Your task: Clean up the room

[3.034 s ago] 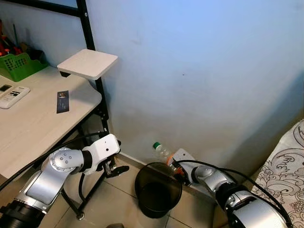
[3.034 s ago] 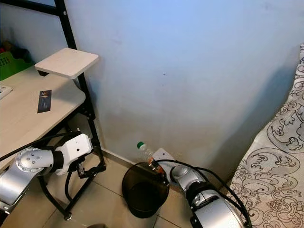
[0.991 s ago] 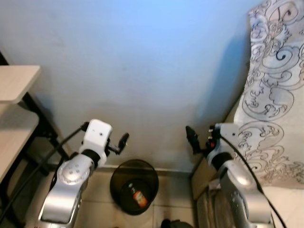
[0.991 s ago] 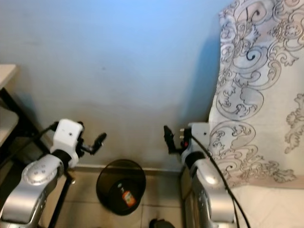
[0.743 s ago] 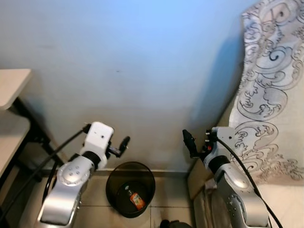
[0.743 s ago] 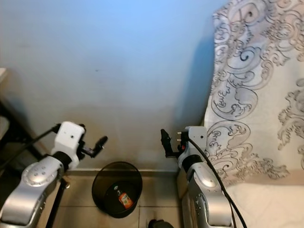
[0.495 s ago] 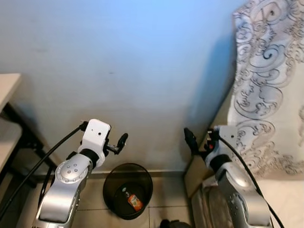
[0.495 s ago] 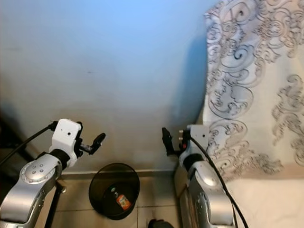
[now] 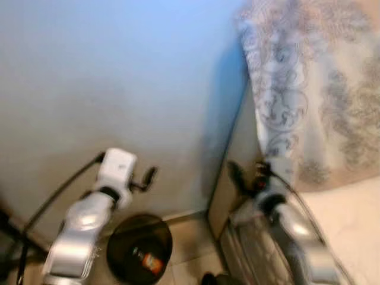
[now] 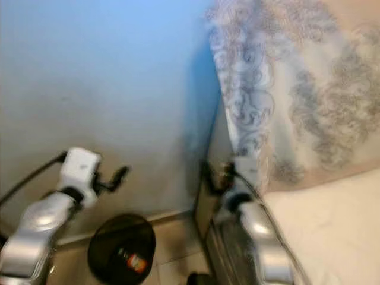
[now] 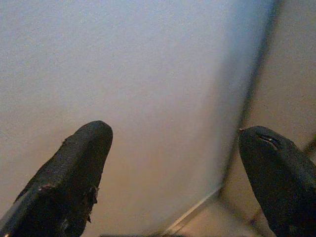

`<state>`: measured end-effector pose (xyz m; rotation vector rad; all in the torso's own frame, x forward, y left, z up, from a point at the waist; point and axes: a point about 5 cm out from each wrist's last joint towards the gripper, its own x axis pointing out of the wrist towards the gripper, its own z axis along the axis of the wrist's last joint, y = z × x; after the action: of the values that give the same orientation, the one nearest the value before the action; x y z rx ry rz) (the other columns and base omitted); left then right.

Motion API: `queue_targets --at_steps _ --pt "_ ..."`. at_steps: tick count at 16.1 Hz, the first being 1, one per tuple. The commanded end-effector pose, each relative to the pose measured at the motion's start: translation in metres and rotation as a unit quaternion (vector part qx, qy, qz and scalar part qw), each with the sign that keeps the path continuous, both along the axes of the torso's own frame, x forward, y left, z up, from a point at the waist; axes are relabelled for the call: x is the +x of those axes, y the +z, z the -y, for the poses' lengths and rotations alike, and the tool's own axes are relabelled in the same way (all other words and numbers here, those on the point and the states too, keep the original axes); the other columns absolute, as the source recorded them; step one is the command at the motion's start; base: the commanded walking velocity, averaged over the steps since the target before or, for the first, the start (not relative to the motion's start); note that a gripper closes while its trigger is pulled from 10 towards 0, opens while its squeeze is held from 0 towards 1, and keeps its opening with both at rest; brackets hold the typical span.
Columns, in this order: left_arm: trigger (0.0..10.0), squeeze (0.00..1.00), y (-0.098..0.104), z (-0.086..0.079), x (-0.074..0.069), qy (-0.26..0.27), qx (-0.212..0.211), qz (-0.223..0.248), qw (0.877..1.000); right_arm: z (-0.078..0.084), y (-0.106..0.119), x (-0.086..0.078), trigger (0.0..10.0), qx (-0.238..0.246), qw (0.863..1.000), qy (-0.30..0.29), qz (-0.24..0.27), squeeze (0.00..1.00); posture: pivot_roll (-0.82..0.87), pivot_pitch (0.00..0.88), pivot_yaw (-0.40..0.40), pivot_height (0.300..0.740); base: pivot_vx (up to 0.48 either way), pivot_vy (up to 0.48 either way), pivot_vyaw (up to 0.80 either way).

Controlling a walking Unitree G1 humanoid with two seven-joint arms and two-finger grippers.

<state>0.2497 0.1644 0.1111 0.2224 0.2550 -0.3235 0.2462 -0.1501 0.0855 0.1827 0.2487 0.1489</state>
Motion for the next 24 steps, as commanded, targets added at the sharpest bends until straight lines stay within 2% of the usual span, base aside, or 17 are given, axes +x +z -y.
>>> queue_targets --at_steps 1,7,10,12,17,19,20,21,24 --pt "10.0 0.00 0.002 -0.008 -0.001 0.015 0.007 0.003 1.000 -0.006 0.004 0.002 10.0 0.004 1.000 0.005 0.006 1.00 0.13 0.000 -0.024 0.740 0.000 0.000 -0.80" --pt "10.0 0.00 0.004 -0.009 0.006 0.021 0.004 0.006 1.000 -0.008 0.001 0.002 10.0 0.004 1.000 0.017 -0.002 1.00 0.13 0.000 -0.018 0.740 0.000 0.000 -0.80" --pt "10.0 0.00 0.007 -0.014 0.010 0.021 0.016 0.011 1.000 -0.009 0.003 0.006 10.0 0.008 1.000 0.009 0.004 1.00 0.14 0.000 -0.017 0.740 0.000 0.000 -0.80" --pt "10.0 0.00 0.008 -0.015 0.013 0.022 0.017 0.012 1.000 -0.011 0.006 0.010 10.0 -0.037 0.999 0.015 0.024 1.00 0.12 0.000 -0.010 0.740 0.000 0.000 -0.77" --pt "10.0 0.00 0.011 -0.014 0.019 0.014 0.016 0.018 1.000 -0.010 0.013 0.013 10.0 -0.024 0.999 0.017 0.034 1.00 0.12 0.000 -0.016 0.740 0.000 0.000 -0.75" --pt "10.0 0.00 0.012 -0.013 0.021 0.014 0.015 0.020 1.000 -0.005 0.012 0.011 10.0 -0.031 0.999 0.014 0.031 1.00 0.12 0.000 -0.028 0.740 0.000 0.000 -0.75" --pt "10.0 0.00 0.011 -0.012 0.021 0.015 0.013 0.020 1.000 0.005 0.006 0.009 10.0 -0.023 1.000 -0.016 0.012 1.00 0.12 0.000 -0.033 0.740 0.000 0.000 -0.74" --pt "10.0 0.00 0.011 -0.012 0.020 0.016 0.011 0.019 1.000 0.007 0.006 0.009 10.0 -0.019 1.000 -0.024 0.006 1.00 0.12 0.000 -0.033 0.740 0.000 0.000 -0.75" --pt "10.0 0.00 0.012 -0.011 0.019 0.021 -0.002 0.024 0.999 0.001 0.009 0.008 10.0 -0.015 1.000 -0.023 0.012 1.00 0.12 0.000 -0.036 0.740 0.000 0.000 -0.74"
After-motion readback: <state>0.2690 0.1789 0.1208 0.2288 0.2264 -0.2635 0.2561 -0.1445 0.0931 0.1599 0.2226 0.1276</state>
